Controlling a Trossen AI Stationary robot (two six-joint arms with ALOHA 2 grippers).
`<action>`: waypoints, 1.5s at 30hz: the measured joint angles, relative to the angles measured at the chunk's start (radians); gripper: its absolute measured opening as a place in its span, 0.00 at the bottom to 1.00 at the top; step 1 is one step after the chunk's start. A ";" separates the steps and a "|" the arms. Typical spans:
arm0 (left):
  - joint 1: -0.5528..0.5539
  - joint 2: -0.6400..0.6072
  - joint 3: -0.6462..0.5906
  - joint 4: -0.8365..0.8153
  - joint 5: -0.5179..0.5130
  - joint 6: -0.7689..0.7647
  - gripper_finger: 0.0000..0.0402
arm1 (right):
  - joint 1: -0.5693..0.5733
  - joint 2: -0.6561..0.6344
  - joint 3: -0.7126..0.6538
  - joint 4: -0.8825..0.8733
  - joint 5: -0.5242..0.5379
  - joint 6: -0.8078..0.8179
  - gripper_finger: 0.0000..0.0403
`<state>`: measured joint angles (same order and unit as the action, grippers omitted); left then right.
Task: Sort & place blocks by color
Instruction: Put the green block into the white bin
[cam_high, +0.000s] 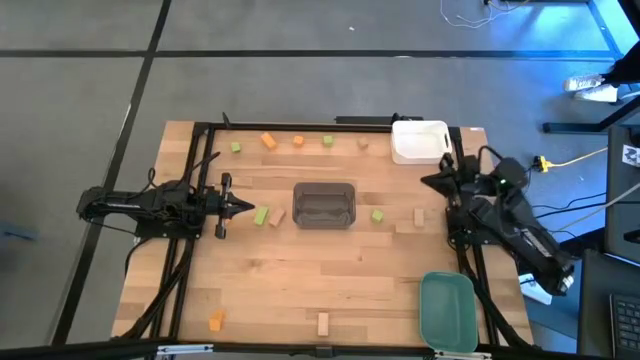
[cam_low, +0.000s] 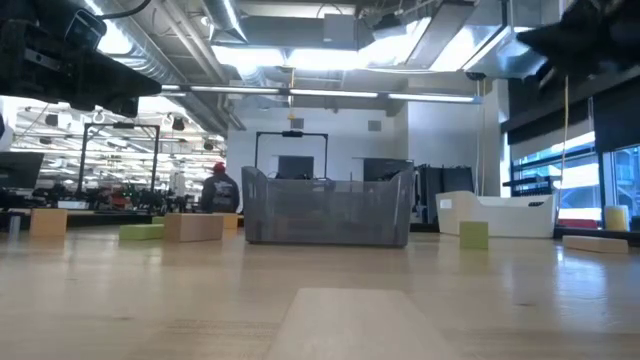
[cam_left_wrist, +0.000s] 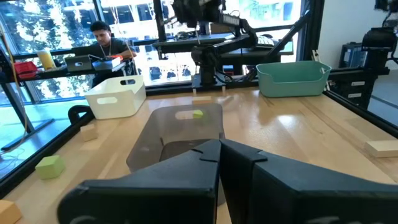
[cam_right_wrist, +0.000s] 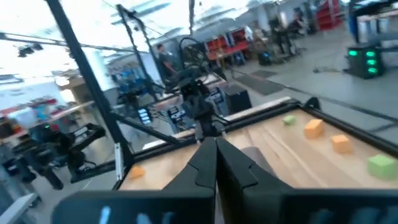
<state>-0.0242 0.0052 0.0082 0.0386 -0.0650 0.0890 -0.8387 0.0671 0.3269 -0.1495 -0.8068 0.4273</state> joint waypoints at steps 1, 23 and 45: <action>0.000 0.000 0.000 0.000 0.000 0.000 0.00 | 0.000 0.025 0.067 -0.087 0.020 -0.027 0.00; 0.000 0.000 0.000 0.000 0.000 0.000 0.00 | 0.127 0.825 0.911 -1.415 0.372 -0.233 0.00; -0.001 0.000 0.000 0.000 0.000 0.000 0.00 | 0.458 1.053 0.926 -1.171 0.335 -0.120 0.13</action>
<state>-0.0254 0.0053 0.0083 0.0387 -0.0650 0.0887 -0.3805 1.1203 1.2533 -1.3208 -0.4720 0.3072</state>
